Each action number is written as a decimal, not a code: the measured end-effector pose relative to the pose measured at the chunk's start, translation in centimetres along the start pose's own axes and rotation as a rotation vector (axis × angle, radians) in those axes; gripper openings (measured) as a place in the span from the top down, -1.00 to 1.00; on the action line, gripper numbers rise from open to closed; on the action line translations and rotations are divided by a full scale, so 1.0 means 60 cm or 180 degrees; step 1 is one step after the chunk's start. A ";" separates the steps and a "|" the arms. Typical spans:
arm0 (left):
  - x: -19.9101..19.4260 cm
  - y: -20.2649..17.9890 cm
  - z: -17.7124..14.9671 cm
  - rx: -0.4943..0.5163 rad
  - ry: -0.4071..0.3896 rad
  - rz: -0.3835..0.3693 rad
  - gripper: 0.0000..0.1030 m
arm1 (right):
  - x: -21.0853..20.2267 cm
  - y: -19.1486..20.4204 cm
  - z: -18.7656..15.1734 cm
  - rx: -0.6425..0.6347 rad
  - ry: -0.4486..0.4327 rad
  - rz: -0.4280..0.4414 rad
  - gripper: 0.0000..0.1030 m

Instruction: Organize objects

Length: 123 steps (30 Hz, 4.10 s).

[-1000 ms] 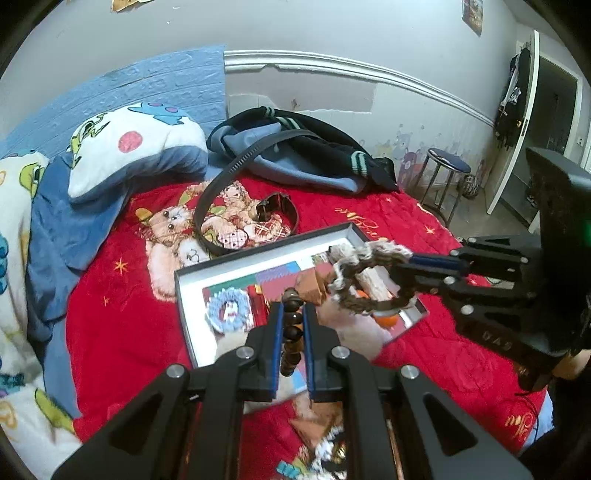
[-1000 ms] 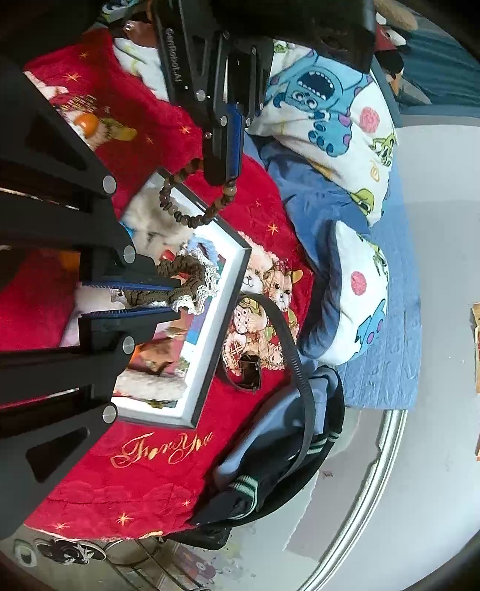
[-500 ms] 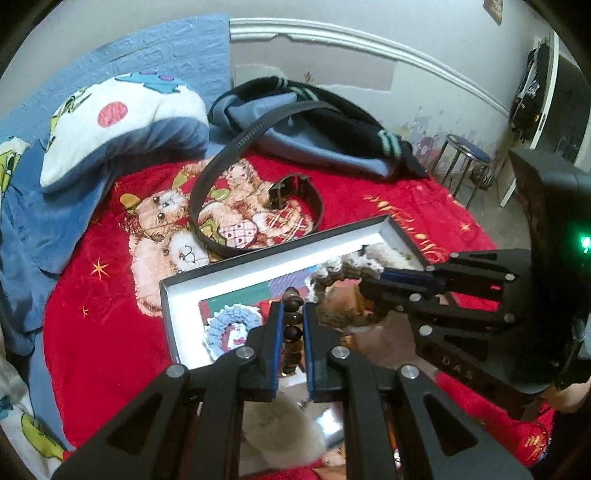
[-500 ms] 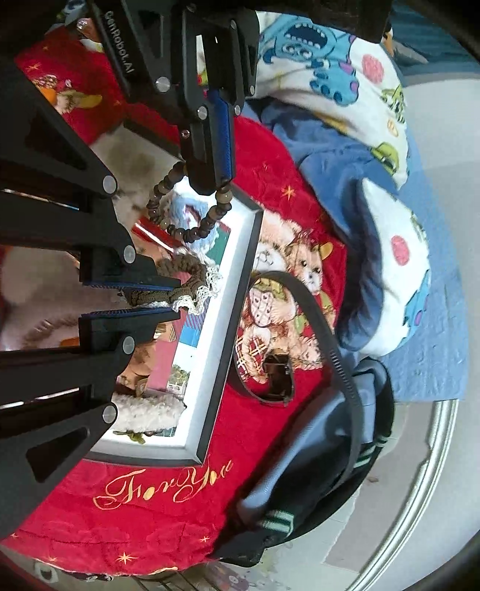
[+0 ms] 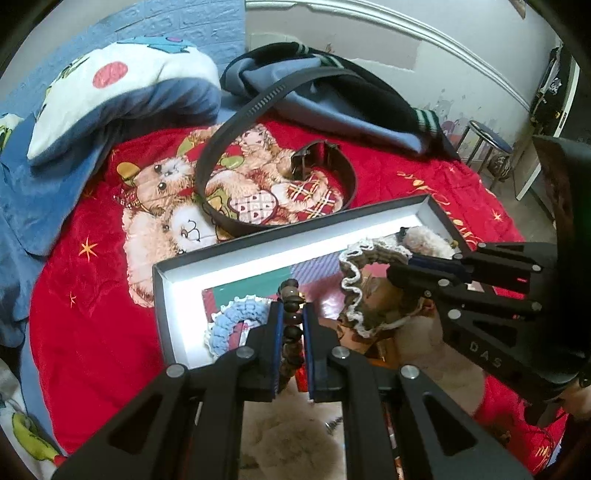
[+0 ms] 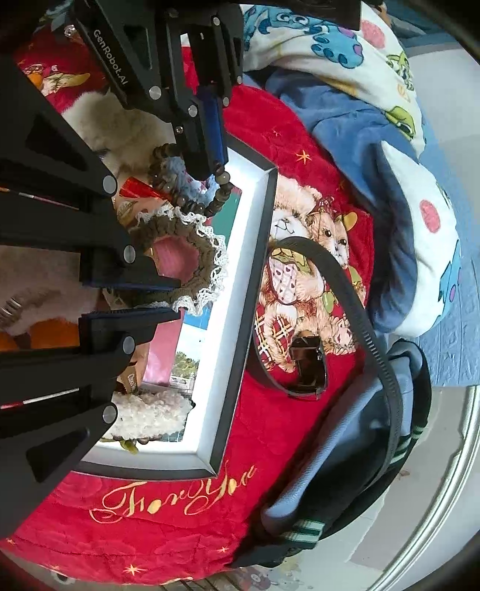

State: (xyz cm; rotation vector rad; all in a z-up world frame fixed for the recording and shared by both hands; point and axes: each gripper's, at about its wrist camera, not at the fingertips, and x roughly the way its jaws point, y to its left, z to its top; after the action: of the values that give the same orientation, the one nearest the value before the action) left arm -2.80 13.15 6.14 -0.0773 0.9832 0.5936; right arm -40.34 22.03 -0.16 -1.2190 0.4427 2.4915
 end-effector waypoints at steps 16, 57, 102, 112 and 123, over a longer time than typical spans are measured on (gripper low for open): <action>0.013 0.005 -0.004 -0.0149 0.0252 0.0053 0.78 | 0.002 -0.003 0.005 0.0176 0.0105 -0.0041 0.71; -0.243 -0.036 -0.135 -0.0384 0.0017 0.0390 -0.83 | -0.256 0.100 -0.116 0.0094 -0.0172 -0.0229 -0.64; -0.364 -0.135 -0.453 -0.0671 -0.0139 0.0691 -0.82 | -0.425 0.229 -0.433 0.0815 -0.0600 -0.0538 -0.64; -0.346 -0.144 -0.468 -0.0566 -0.0202 0.0936 -0.81 | -0.402 0.235 -0.459 0.0817 -0.0516 -0.0676 -0.64; -0.353 -0.150 -0.468 -0.0594 -0.0297 0.1287 -0.62 | -0.386 0.231 -0.464 0.0851 -0.0419 -0.0713 -0.64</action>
State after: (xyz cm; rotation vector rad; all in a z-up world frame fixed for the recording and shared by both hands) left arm -28.27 -12.74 5.44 -0.0153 0.8549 1.0513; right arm -13.38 -5.57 3.90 -0.9393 0.5512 2.2225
